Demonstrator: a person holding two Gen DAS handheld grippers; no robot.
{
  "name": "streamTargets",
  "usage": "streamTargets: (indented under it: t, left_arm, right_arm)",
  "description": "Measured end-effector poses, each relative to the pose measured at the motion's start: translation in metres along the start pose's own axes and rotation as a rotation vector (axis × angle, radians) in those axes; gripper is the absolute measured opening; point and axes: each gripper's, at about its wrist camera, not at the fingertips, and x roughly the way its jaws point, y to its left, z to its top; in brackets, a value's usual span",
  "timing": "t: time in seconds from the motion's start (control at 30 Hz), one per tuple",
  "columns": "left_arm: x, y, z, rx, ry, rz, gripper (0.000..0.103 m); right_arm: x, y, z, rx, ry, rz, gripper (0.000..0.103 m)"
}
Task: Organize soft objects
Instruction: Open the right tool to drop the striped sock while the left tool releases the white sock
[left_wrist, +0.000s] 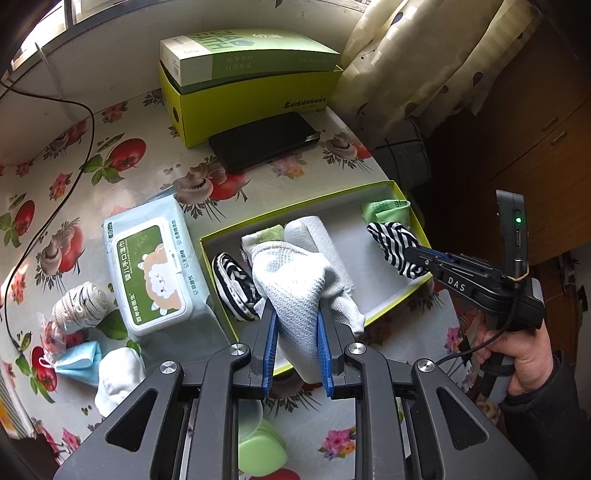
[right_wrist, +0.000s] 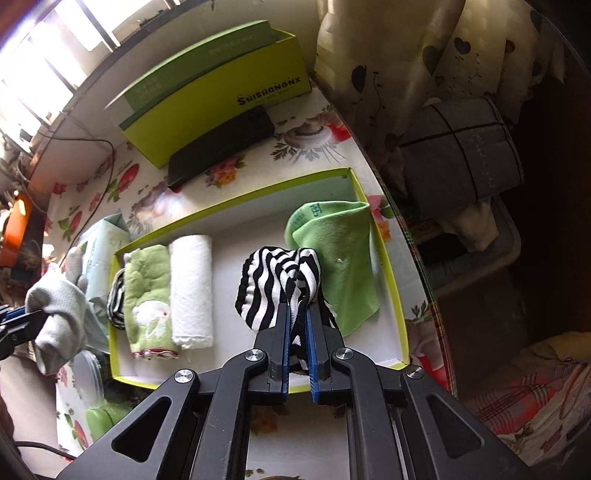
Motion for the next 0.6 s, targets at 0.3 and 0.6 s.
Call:
streamTargets:
  t: [0.3,0.6]
  left_arm:
    - [0.01,-0.007,0.004,0.011,0.019,-0.006,0.02]
    - [0.025,-0.025,0.014,0.058,0.036,-0.018,0.02]
  right_arm:
    - [0.014,-0.01,-0.008,0.026,0.027,0.003,0.026]
    - [-0.014,-0.003,-0.014,0.029,-0.035,0.031,0.036]
